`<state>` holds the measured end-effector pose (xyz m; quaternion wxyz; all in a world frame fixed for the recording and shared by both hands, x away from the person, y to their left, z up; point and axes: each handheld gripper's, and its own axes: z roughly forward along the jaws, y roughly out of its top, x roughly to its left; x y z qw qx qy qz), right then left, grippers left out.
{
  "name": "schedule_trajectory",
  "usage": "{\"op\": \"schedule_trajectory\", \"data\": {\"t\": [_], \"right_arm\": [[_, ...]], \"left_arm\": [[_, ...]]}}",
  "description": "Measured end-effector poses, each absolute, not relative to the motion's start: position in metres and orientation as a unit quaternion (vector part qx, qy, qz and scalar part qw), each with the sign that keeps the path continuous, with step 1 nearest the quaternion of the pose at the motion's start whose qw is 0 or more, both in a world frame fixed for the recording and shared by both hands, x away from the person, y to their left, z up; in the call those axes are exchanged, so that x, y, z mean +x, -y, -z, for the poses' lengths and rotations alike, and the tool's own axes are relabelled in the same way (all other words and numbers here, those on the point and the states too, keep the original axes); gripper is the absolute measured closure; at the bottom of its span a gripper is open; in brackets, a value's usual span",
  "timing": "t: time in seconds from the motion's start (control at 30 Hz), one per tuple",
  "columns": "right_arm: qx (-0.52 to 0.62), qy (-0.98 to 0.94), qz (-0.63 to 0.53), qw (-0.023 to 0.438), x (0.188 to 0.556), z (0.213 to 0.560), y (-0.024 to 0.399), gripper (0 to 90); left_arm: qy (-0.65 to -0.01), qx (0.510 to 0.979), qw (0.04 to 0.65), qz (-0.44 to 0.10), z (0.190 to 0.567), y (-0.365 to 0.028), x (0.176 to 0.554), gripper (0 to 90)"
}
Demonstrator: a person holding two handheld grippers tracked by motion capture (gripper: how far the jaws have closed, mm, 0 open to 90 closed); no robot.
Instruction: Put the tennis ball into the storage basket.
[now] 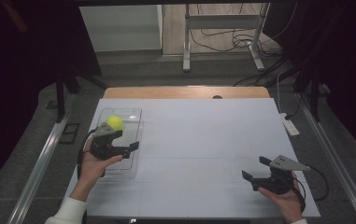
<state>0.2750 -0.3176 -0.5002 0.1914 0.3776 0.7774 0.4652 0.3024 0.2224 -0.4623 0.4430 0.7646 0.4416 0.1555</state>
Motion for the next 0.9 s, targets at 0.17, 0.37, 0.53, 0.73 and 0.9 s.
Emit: {"op": "schedule_trajectory", "data": {"t": [0.17,0.37,0.53,0.73,0.9], "right_arm": [[0.379,-0.776,-0.466,0.193,0.275,0.5,0.318,7.5],[0.38,-0.776,-0.465,0.192,0.275,0.5,0.319,7.5],[0.381,-0.776,-0.465,0.191,0.275,0.5,0.319,7.6],[0.38,-0.775,-0.466,0.191,0.275,0.5,0.319,7.6],[0.379,-0.777,-0.465,0.191,0.275,0.5,0.319,7.6]], "left_arm": [[-0.442,0.763,0.447,-0.153,0.466,-0.222,0.293,13.8],[-0.44,0.762,0.45,-0.153,0.47,-0.224,0.28,13.8],[-0.442,0.76,0.452,-0.152,0.475,-0.224,0.271,13.9],[-0.442,0.759,0.454,-0.15,0.478,-0.226,0.26,13.9],[-0.437,0.76,0.456,-0.152,0.48,-0.226,0.254,13.8]]}}
